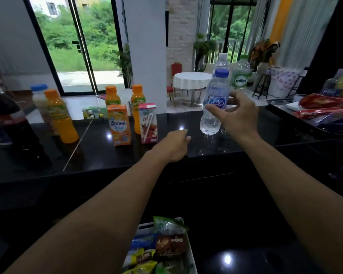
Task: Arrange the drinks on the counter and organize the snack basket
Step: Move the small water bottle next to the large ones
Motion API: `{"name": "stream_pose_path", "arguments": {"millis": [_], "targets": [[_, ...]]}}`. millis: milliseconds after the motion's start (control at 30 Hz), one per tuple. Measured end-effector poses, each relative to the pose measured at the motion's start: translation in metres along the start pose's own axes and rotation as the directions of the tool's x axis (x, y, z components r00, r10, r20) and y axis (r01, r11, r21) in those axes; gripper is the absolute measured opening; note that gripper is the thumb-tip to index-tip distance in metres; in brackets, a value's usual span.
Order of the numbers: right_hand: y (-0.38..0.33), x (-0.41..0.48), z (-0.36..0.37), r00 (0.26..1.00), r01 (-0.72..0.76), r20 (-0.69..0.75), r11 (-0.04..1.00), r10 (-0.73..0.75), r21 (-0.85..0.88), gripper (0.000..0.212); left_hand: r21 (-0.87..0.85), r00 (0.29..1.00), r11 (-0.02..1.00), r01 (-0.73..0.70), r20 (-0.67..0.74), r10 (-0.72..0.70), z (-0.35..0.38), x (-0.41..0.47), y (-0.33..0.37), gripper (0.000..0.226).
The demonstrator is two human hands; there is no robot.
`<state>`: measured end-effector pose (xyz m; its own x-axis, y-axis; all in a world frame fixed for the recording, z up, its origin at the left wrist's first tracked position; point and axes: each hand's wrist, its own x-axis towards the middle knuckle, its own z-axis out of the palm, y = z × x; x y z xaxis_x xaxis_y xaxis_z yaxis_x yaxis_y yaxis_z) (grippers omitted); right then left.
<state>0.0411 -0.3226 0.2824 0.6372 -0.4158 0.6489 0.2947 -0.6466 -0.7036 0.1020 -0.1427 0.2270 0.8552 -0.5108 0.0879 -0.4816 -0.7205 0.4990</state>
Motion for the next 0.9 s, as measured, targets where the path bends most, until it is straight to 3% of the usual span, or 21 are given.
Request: {"name": "stream_pose_path", "arguments": {"millis": [167,467,767,900], "targets": [[0.024,0.040,0.001,0.999,-0.034,-0.015,0.999,0.033,-0.043,0.062,0.231,0.999,0.972,0.047,-0.028,-0.041,0.021,0.027,-0.007,0.040],[0.063,0.092,0.063,0.995,-0.072,0.059,0.994,0.077,-0.087,0.061,0.254,0.996,0.966,0.044,-0.085,-0.023,0.027,0.046,-0.016,0.046],[0.090,0.105,0.108,0.987,-0.149,0.045,0.979,0.156,-0.139,0.059,0.261,0.991,0.964,0.042,-0.132,-0.008,0.030,0.059,-0.023,0.053],[0.104,0.093,0.110,0.971,-0.208,0.092,0.970,0.220,-0.122,0.072,0.258,0.990,0.965,0.045,-0.140,-0.009,0.031,0.061,-0.024,0.054]]}}
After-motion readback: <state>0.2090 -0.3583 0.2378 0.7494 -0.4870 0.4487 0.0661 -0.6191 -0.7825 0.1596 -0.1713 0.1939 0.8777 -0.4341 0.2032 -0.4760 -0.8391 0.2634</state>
